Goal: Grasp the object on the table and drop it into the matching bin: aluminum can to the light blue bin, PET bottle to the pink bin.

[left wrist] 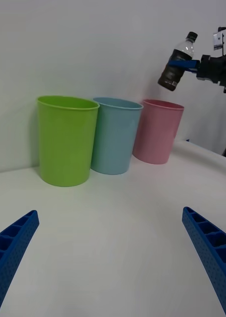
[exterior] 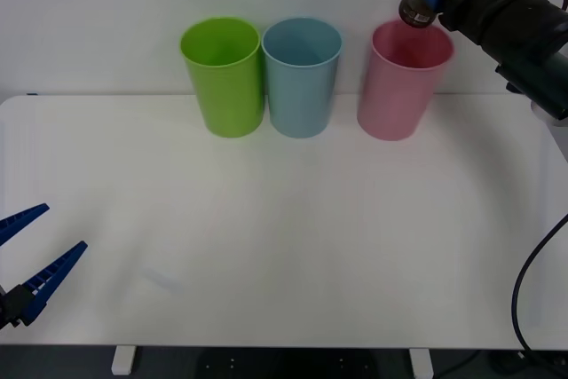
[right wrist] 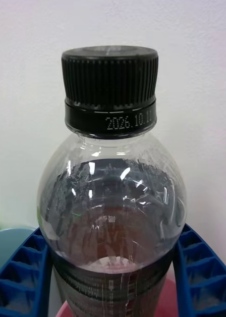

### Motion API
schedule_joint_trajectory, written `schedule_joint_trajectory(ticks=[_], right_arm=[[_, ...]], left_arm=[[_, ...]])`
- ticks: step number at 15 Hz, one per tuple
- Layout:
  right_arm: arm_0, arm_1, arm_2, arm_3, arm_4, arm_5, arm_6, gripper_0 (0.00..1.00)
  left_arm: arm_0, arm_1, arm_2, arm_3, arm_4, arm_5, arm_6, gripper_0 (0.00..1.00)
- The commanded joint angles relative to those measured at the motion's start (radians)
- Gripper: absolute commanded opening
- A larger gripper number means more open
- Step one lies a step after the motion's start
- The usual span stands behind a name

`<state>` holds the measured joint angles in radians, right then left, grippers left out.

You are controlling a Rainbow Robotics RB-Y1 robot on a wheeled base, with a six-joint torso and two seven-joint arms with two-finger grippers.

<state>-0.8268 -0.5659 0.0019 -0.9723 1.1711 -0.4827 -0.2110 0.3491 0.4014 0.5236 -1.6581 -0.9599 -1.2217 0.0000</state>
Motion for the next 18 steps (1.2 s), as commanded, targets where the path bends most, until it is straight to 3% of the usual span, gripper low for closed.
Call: schedule_joint_trajectory(ticks=[1, 8, 18], right_arm=[[0.000, 0.000, -0.002, 0.000, -0.001, -0.002, 0.012, 1.00], [0.054, 0.001, -0.010, -0.055, -0.037, -0.033, 0.015, 1.00], [0.399, 0.001, -0.053, -0.453, -0.088, -0.036, 0.021, 1.00]], left_arm=[[0.000, 0.000, 0.000, 0.000, 0.000, 0.000, 0.000, 1.00], [0.000, 0.000, 0.000, 0.000, 0.000, 0.000, 0.000, 1.00], [0.000, 0.000, 0.000, 0.000, 0.000, 0.000, 0.000, 1.00]])
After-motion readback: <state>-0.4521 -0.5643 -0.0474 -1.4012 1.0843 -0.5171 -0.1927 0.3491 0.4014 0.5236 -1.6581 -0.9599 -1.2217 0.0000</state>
